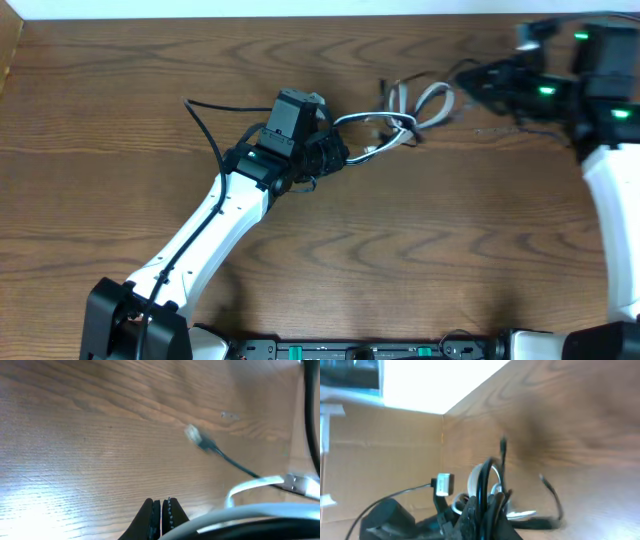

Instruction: Untangle cables

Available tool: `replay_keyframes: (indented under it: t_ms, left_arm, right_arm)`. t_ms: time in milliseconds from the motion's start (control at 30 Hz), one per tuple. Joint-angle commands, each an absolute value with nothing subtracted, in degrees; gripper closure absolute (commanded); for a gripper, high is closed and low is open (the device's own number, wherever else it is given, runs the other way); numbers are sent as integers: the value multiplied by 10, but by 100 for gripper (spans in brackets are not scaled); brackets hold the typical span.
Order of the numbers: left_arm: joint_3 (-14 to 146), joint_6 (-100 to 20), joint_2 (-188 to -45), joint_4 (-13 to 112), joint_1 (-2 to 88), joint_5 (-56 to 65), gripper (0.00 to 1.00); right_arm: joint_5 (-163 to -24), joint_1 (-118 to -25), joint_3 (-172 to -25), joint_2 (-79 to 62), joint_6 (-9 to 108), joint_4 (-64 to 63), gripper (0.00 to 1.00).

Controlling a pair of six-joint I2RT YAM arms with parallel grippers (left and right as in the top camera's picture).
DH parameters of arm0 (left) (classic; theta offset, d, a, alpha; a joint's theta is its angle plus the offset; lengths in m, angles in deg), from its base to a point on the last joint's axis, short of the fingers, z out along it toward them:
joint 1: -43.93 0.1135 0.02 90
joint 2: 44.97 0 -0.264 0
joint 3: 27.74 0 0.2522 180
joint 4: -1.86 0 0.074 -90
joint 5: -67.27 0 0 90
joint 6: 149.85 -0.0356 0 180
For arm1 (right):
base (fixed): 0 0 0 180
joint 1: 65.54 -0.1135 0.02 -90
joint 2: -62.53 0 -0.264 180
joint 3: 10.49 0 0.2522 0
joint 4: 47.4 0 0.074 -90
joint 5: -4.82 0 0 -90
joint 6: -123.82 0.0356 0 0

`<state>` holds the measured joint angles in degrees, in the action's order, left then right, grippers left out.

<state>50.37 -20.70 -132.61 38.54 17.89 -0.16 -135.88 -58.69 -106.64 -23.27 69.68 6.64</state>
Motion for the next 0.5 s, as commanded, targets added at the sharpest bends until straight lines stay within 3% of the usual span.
replay_keyframes:
  t_ms: [0, 333, 467]
  left_arm:
    - [503, -265, -1326, 413, 187, -23, 92]
    - [503, -298, -1326, 405, 191, -16, 93]
    - [505, -288, -1324, 338, 215, 83, 93]
  right_arm:
    - [-1334, -512, -1071, -218, 640, 93, 99]
    - [-879, -482, -1070, -220, 607, 223, 99]
    - [-808, -488, -1070, -223, 603, 239, 99]
